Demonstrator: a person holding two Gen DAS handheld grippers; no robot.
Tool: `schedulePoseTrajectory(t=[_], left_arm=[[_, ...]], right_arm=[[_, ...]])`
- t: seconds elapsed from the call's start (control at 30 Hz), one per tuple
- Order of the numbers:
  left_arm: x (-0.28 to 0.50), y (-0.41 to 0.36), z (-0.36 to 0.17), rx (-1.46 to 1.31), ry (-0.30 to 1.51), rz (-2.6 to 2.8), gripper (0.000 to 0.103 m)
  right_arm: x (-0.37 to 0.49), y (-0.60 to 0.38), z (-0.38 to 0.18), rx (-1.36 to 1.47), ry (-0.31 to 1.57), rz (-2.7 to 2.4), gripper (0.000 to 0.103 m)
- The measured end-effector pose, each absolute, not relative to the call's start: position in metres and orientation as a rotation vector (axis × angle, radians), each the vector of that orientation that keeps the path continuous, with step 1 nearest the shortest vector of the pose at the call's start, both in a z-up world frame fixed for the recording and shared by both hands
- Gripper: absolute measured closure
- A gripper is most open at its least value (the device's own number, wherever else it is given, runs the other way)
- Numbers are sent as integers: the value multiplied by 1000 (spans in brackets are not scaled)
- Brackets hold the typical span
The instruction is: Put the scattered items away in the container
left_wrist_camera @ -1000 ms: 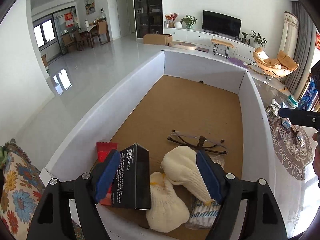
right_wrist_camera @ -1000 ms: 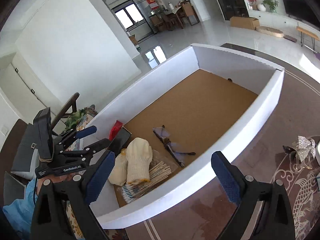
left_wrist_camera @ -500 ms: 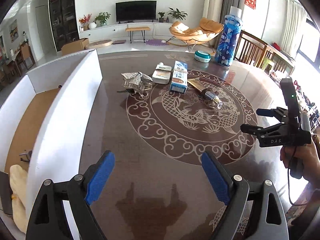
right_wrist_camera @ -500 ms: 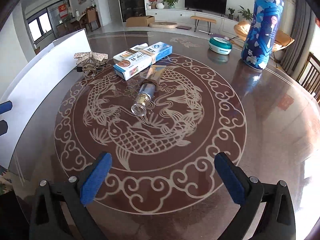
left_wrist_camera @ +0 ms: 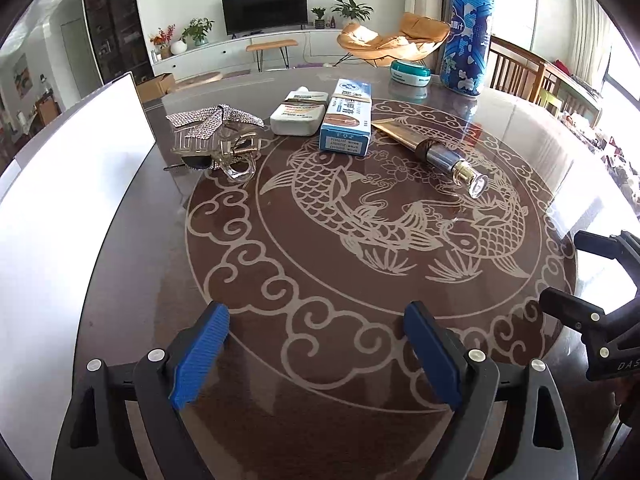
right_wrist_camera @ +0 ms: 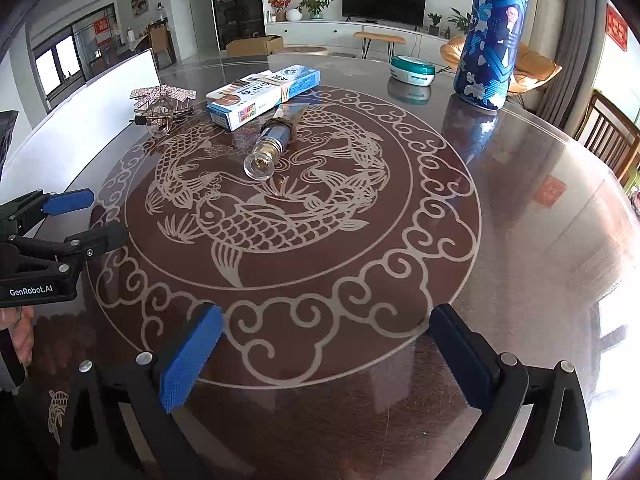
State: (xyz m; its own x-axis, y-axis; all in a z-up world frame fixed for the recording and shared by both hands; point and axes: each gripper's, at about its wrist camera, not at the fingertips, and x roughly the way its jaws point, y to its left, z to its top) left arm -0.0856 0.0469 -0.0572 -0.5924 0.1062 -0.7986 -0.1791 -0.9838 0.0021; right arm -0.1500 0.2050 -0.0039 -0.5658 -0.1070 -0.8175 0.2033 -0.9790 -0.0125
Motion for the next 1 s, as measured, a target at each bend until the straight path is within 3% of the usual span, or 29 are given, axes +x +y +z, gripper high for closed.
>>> schedulePoseTrajectory(t=[0.07, 0.1, 1.0], left_arm=[[-88, 45, -59, -1350, 110, 2671, 1], [-89, 45, -60, -1362, 113, 2668, 0], [-90, 45, -60, -1365, 115, 2664, 0]], right_arm=[[-150, 205, -4, 1362, 156, -2630, 0], [-150, 205, -4, 1362, 156, -2630, 0], [-150, 205, -4, 1361, 154, -2630, 0]])
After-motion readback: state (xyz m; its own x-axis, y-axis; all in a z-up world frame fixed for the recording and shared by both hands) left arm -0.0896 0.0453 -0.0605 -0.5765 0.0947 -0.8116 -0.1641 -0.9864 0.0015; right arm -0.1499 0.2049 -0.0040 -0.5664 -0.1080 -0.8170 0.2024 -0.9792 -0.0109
